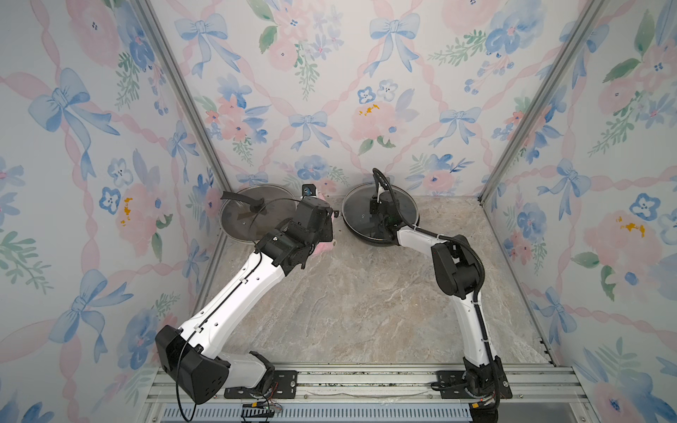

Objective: Wipe the pot lid with a cloth
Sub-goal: Place the pot lid on the cooking pot.

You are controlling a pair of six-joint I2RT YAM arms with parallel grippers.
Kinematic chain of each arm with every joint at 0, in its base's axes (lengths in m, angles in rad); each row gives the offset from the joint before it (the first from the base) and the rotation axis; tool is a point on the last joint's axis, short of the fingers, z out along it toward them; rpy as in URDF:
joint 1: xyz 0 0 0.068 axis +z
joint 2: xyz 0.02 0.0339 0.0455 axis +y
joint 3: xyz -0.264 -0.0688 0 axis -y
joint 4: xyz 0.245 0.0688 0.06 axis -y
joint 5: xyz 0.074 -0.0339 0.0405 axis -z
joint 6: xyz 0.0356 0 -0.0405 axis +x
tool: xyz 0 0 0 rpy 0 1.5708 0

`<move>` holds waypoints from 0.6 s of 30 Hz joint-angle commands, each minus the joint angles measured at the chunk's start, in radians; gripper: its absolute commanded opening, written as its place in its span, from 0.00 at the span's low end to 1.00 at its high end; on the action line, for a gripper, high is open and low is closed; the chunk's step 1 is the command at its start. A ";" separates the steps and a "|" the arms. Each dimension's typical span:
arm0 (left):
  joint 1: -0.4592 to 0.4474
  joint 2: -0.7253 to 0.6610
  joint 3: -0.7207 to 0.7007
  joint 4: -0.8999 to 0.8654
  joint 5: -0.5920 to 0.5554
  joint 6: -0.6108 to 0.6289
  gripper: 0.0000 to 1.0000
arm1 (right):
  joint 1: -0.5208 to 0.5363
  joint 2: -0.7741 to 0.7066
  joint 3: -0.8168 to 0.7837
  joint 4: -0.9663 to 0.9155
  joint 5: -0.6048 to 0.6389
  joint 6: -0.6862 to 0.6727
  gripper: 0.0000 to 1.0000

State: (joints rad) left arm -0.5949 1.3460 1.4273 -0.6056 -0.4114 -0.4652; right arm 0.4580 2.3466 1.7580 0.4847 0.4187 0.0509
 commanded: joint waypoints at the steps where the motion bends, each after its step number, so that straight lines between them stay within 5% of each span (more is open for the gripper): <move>1: 0.006 0.019 0.034 -0.006 -0.002 0.028 0.06 | -0.006 -0.104 -0.016 0.045 0.013 -0.018 0.00; 18: 0.006 0.011 0.039 -0.008 0.009 0.041 0.06 | 0.000 -0.067 -0.085 0.119 -0.034 0.044 0.00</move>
State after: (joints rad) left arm -0.5949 1.3720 1.4494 -0.6056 -0.4076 -0.4454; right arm 0.4587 2.3112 1.6821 0.5213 0.4026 0.0608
